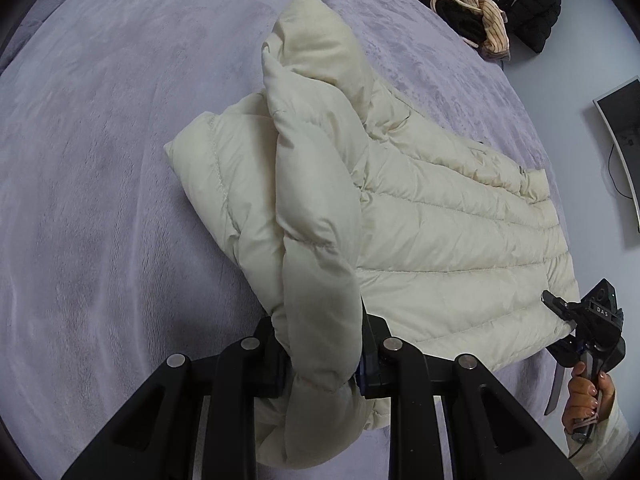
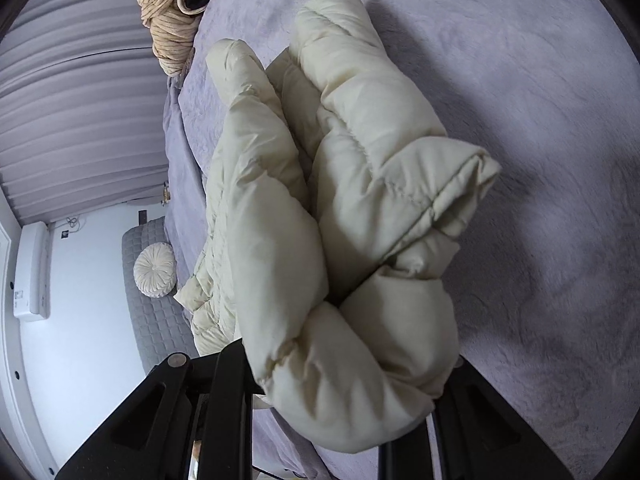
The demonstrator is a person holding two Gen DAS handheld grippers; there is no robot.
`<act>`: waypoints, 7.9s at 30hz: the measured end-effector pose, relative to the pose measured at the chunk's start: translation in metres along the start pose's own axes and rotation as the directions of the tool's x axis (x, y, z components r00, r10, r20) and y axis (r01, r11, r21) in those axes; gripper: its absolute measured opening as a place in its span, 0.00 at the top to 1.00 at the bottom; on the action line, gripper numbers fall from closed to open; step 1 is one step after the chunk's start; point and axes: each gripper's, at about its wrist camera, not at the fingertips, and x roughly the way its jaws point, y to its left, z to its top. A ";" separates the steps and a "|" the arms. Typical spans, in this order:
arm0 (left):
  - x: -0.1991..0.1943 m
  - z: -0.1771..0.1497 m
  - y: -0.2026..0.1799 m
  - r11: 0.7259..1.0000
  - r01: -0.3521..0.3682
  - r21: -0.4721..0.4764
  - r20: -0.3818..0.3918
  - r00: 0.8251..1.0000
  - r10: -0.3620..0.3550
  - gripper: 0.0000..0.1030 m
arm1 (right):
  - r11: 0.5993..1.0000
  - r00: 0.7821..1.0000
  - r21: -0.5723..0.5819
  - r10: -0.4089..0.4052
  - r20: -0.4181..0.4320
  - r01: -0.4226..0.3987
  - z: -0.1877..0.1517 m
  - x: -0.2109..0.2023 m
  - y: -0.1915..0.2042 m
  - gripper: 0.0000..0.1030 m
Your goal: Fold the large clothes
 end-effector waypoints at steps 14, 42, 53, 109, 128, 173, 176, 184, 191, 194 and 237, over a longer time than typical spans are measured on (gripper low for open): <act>0.004 -0.008 -0.004 0.995 -0.099 0.006 -0.031 0.995 0.099 0.74 | 0.993 0.993 -0.007 -0.117 -0.032 0.117 0.004 0.014 0.020 0.75; -0.038 -0.008 0.026 0.958 -0.263 -0.115 0.048 0.962 0.270 0.49 | 0.840 0.854 -0.154 -0.512 0.094 0.521 -0.015 -0.048 0.043 0.35; -0.040 -0.009 0.050 0.979 -0.104 -0.175 0.018 0.994 0.109 0.49 | 0.792 0.885 -0.399 -0.439 0.151 0.461 -0.042 -0.023 0.129 0.39; -0.007 0.051 -0.079 0.905 0.402 0.137 -0.003 0.914 -0.405 0.75 | 0.791 0.926 -0.534 -0.375 -0.041 0.297 -0.028 0.170 0.111 0.83; 0.003 0.036 -0.152 0.932 0.327 0.158 -0.017 0.944 -0.328 0.75 | 0.876 0.955 -0.451 -0.259 -0.144 0.169 -0.004 0.152 0.085 0.86; 0.067 0.012 -0.287 0.849 0.461 0.256 -0.207 0.885 -0.418 0.46 | 0.983 0.995 -0.179 -0.056 -0.085 0.040 0.088 -0.037 -0.052 0.72; 0.065 0.008 -0.290 0.855 0.438 0.277 -0.188 0.898 -0.398 0.46 | 0.985 1.000 -0.174 -0.014 0.002 0.014 0.100 -0.083 -0.042 0.20; 0.063 0.001 -0.302 0.862 0.372 0.343 -0.163 0.928 -0.336 0.46 | 0.972 0.991 -0.203 0.099 -0.092 -0.116 0.149 -0.087 0.014 0.87; 0.021 0.009 -0.294 0.844 0.380 0.379 -0.152 0.925 -0.348 0.46 | 0.950 0.977 -0.274 -0.187 -0.102 0.153 0.139 -0.037 -0.010 0.94; -0.004 0.024 -0.262 0.862 0.327 0.387 -0.067 0.942 -0.328 0.45 | 0.945 0.978 -0.292 -0.183 -0.096 0.148 0.139 -0.043 -0.020 0.94; 0.085 0.042 -0.264 0.909 -0.006 0.417 0.069 0.997 -0.025 0.46 | 0.850 0.968 -0.465 -0.237 0.078 0.246 0.097 -0.121 0.077 0.24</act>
